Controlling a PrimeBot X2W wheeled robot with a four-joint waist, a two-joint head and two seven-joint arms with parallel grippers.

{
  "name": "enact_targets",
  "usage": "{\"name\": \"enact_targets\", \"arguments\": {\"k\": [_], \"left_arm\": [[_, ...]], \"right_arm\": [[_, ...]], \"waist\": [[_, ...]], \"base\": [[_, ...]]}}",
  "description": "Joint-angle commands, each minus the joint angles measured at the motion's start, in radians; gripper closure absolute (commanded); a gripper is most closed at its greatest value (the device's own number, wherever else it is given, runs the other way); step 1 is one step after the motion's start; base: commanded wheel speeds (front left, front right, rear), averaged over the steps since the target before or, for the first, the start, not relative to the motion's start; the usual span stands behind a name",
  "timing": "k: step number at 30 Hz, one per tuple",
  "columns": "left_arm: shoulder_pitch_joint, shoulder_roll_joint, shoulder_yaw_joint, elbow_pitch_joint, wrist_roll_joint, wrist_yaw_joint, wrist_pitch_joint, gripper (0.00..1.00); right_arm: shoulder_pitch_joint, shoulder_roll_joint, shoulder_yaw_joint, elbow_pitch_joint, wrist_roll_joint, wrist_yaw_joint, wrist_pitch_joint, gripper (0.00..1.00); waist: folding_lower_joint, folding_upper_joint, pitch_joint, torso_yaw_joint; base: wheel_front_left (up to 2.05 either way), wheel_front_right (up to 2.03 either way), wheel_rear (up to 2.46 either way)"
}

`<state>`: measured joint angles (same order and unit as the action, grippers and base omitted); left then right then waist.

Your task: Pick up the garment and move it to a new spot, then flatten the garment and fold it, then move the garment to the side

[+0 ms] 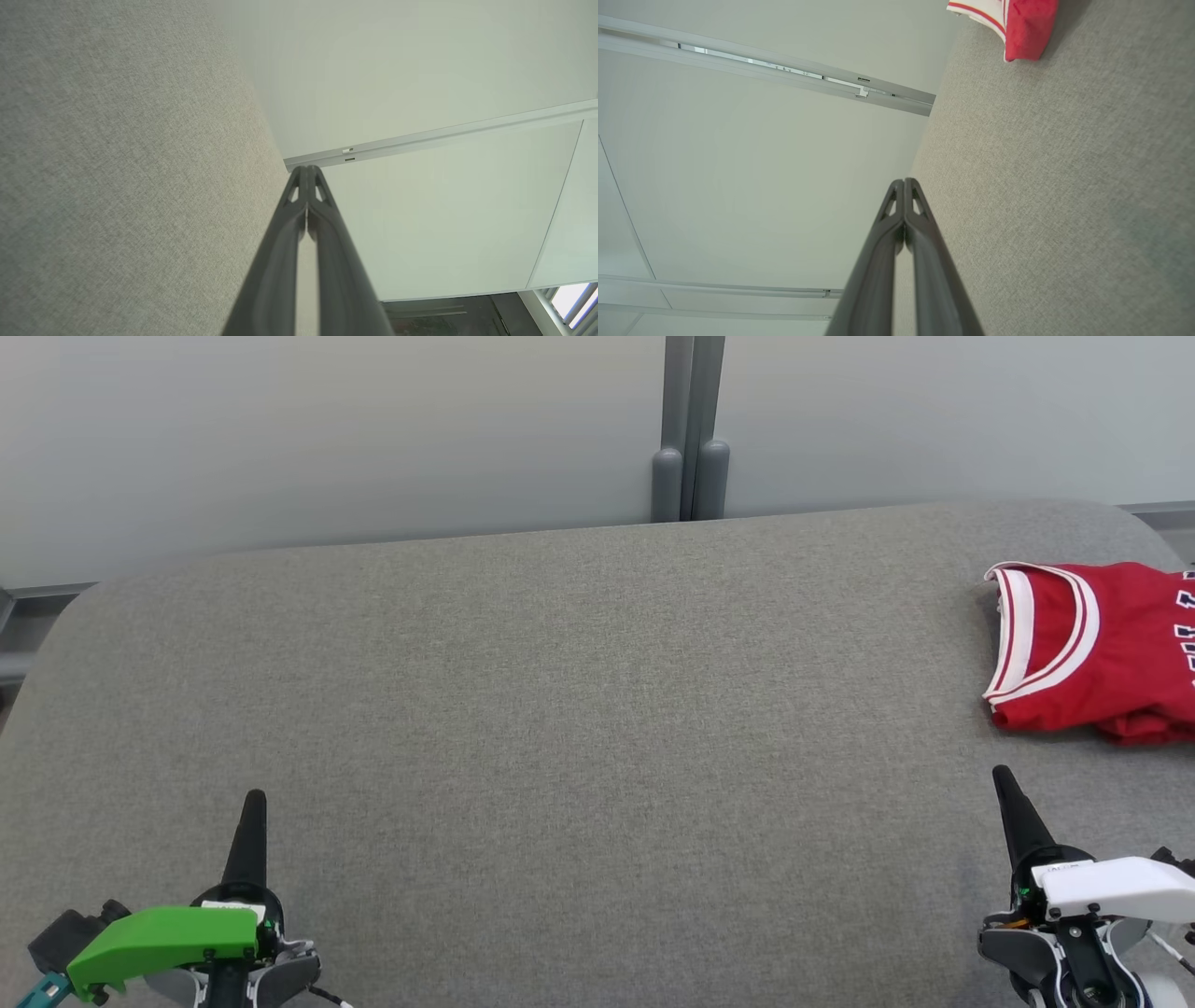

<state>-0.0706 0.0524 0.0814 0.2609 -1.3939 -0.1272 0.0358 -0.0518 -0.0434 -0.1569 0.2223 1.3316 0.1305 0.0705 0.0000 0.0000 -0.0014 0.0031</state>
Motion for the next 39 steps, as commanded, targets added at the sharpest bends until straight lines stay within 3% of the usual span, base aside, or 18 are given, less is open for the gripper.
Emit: {"name": "enact_targets", "arguments": {"k": [1,32,39], "left_arm": [[-0.018,0.002,0.004,-0.008,-0.019,-0.005,0.006,1.00],[-0.045,-0.003,0.007,-0.020,-0.223,-0.006,0.060,1.00],[-0.044,-0.002,0.007,-0.019,-0.222,-0.006,0.060,1.00]], "right_arm": [[-0.019,-0.006,0.001,-0.001,0.018,0.001,0.006,1.00],[-0.057,-0.009,0.018,0.018,0.281,0.001,0.068,1.00],[-0.056,-0.009,0.018,0.019,0.282,0.001,0.068,1.00]], "waist": [[0.0000,0.0000,0.000,0.000],[0.0000,0.0000,0.004,-0.003],[0.0000,0.0000,0.004,-0.003]], "base": [[0.00,0.00,0.00],[0.00,0.00,0.00],[0.00,0.00,0.00]]}}
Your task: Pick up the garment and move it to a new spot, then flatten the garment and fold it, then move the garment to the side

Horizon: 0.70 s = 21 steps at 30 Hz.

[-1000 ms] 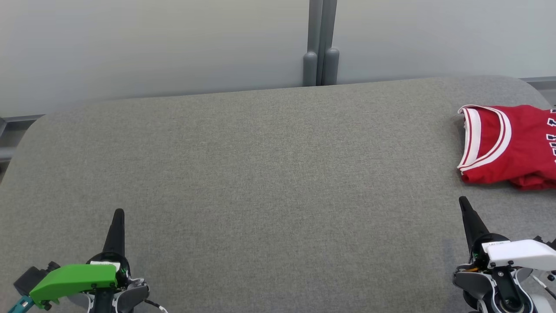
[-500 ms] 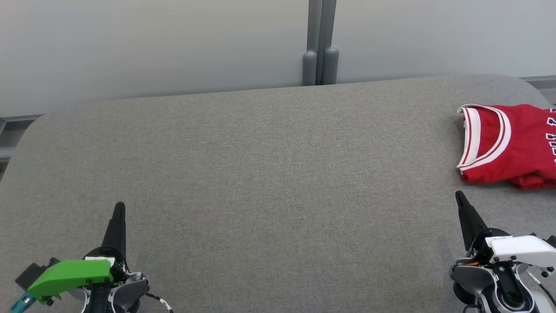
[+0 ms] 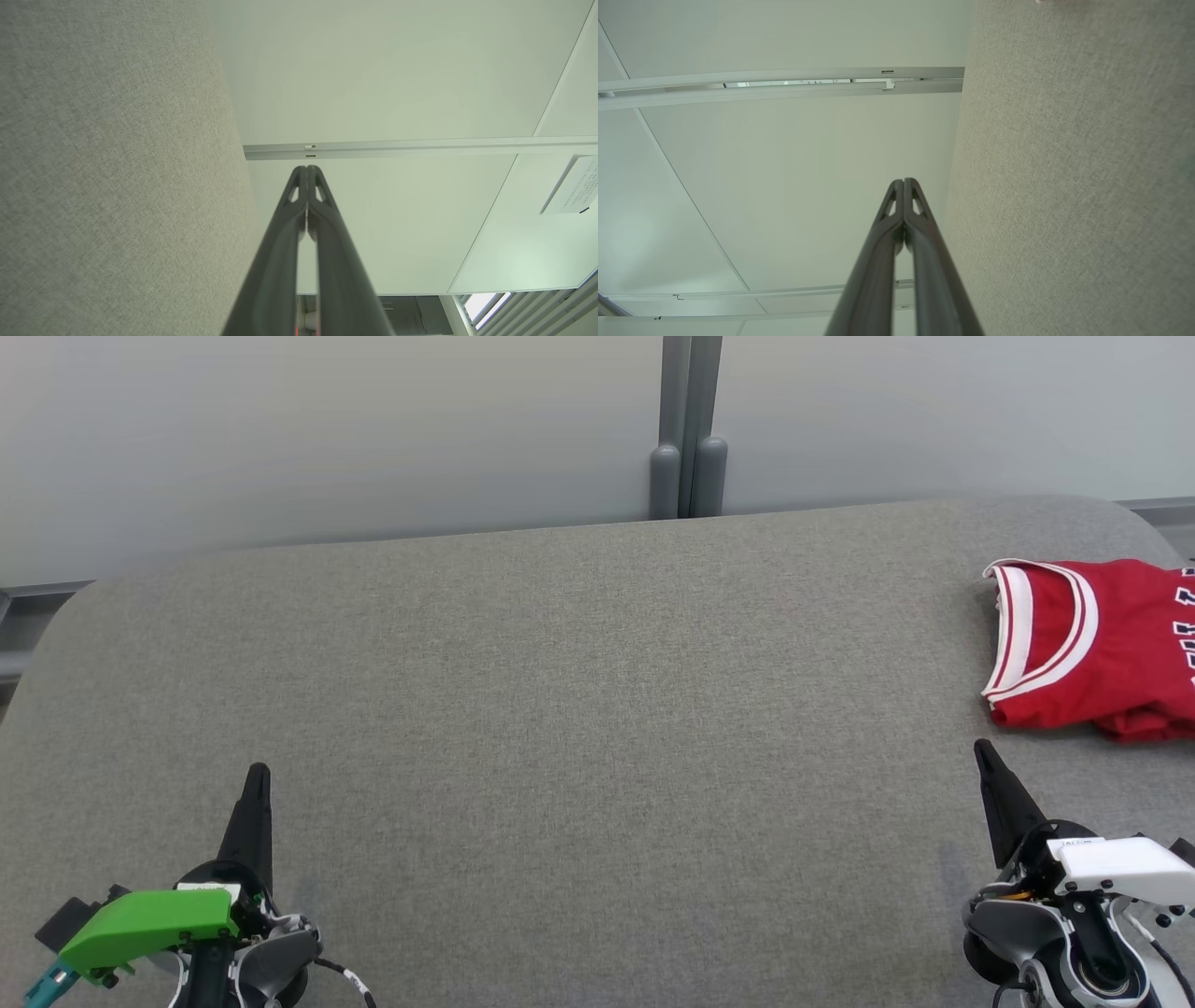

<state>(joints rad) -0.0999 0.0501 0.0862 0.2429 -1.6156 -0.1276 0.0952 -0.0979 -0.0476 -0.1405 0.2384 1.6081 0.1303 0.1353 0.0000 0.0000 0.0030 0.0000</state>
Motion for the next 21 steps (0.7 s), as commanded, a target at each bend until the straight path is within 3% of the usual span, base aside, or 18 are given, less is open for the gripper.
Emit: {"name": "enact_targets", "arguments": {"k": [1,21], "left_arm": [[-0.014,0.000,0.002,-0.001,-0.001,-0.006,0.000,1.00],[-0.013,0.000,0.002,-0.002,-0.001,-0.006,0.000,1.00]], "right_arm": [[-0.010,-0.005,0.001,0.002,0.005,0.001,0.003,1.00],[-0.010,-0.005,0.001,0.002,0.005,0.001,0.003,1.00]], "waist": [[0.0000,0.0000,0.000,0.000],[0.0000,0.0000,0.000,0.000]], "base": [[0.00,0.00,0.00],[0.00,0.00,0.00]]}}
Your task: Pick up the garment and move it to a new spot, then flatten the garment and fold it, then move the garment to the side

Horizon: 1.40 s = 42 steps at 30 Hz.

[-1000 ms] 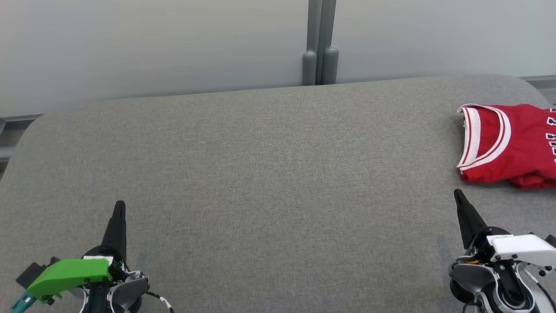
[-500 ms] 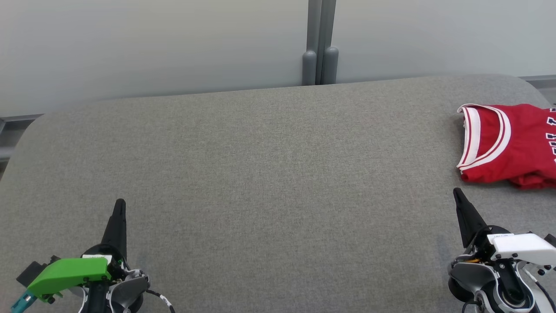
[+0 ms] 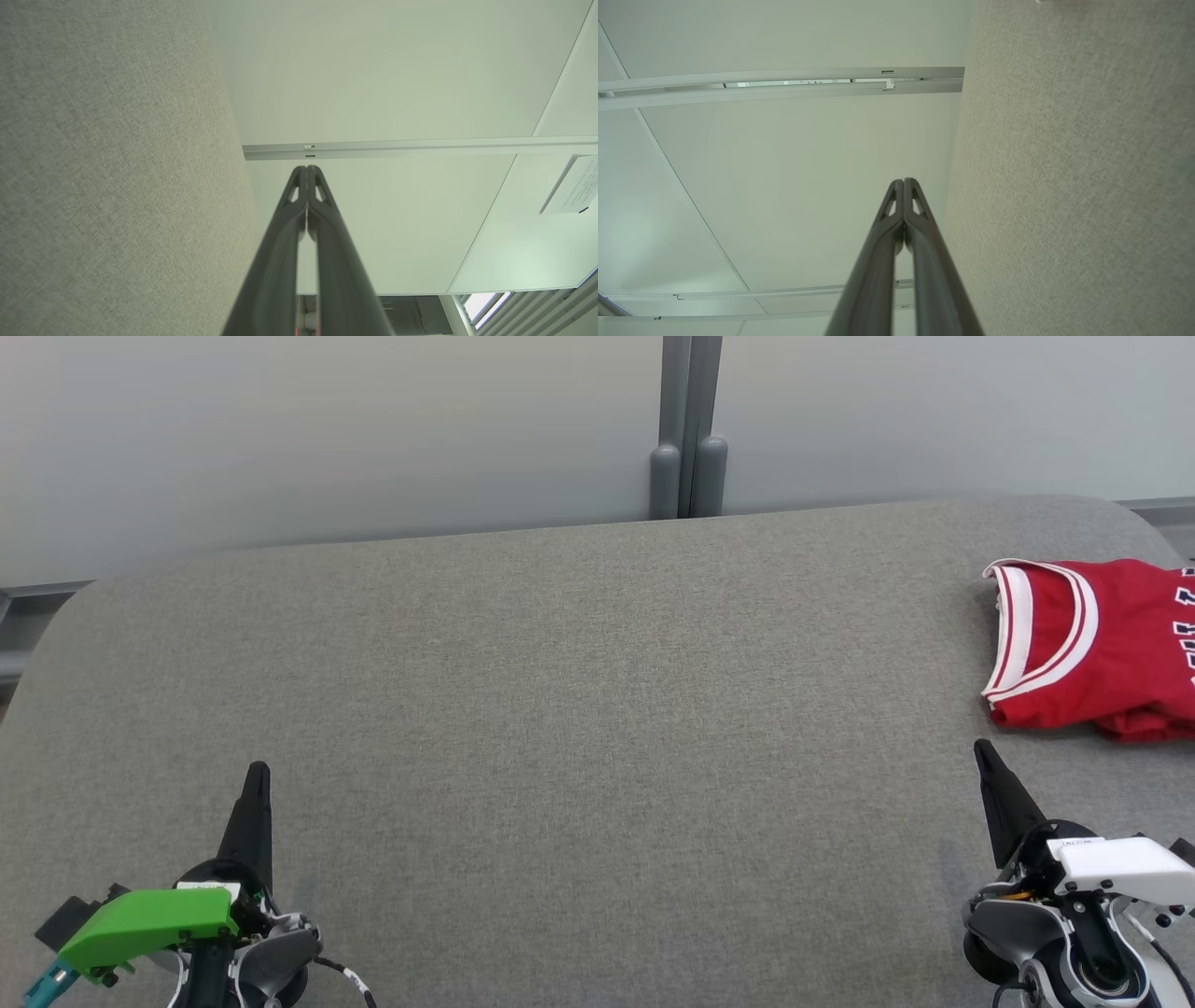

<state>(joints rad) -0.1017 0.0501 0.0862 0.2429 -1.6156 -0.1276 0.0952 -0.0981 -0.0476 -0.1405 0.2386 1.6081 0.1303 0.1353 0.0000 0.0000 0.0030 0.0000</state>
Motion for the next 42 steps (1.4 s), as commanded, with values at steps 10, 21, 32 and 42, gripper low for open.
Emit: {"name": "enact_targets", "arguments": {"k": [10,21,32,42], "left_arm": [[-0.011,0.000,0.002,-0.002,-0.001,-0.006,0.000,1.00],[-0.011,0.000,0.001,-0.002,-0.001,-0.006,0.000,1.00],[-0.011,0.000,0.001,-0.002,-0.001,-0.006,0.000,1.00],[-0.011,0.000,0.001,-0.002,-0.001,-0.006,0.000,1.00]], "right_arm": [[-0.009,-0.005,0.001,0.002,0.005,0.001,0.003,1.00],[-0.009,-0.005,0.001,0.002,0.005,0.001,0.003,1.00],[-0.009,-0.005,0.001,0.002,0.005,0.001,0.003,1.00],[-0.009,-0.005,0.001,0.002,0.005,0.001,0.003,1.00]], "waist": [[0.0000,0.0000,0.000,0.000],[0.0000,0.0000,0.000,0.000],[0.0000,0.0000,0.000,0.000],[0.0000,0.0000,0.000,0.000]], "base": [[0.00,0.00,0.00],[0.00,0.00,0.00],[0.00,0.00,0.00],[0.00,0.00,0.00]]}}
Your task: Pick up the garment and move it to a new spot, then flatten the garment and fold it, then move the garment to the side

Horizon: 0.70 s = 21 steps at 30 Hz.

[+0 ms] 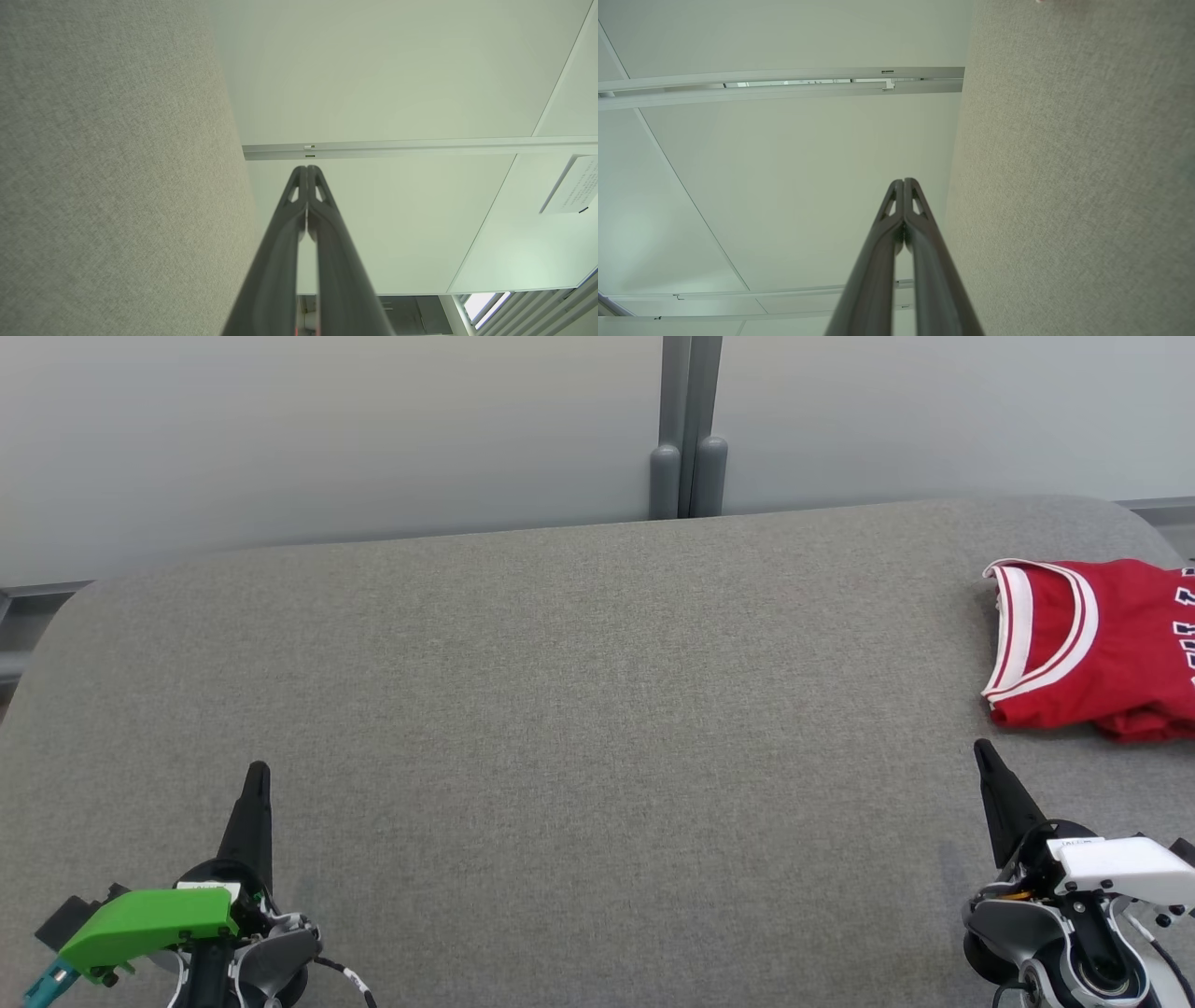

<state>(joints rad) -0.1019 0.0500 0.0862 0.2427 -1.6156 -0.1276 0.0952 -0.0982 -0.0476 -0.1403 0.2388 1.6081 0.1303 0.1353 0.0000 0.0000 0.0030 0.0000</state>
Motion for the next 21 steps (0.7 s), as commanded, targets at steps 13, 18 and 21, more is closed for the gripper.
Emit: {"name": "enact_targets", "arguments": {"k": [13,18,21], "left_arm": [[-0.011,0.000,0.001,-0.002,-0.001,-0.006,0.000,1.00],[-0.011,0.000,0.001,-0.002,-0.001,-0.006,0.000,1.00],[-0.011,0.000,0.001,-0.002,-0.001,-0.006,0.000,1.00]], "right_arm": [[-0.009,-0.005,0.001,0.002,0.005,0.001,0.003,1.00],[-0.009,-0.005,0.001,0.002,0.005,0.001,0.003,1.00],[-0.009,-0.005,0.001,0.002,0.005,0.001,0.003,1.00]], "waist": [[0.0000,0.0000,0.000,0.000],[0.0000,0.0000,0.000,0.000],[0.0000,0.0000,0.000,0.000]], "base": [[0.00,0.00,0.00],[0.00,0.00,0.00],[0.00,0.00,0.00]]}}
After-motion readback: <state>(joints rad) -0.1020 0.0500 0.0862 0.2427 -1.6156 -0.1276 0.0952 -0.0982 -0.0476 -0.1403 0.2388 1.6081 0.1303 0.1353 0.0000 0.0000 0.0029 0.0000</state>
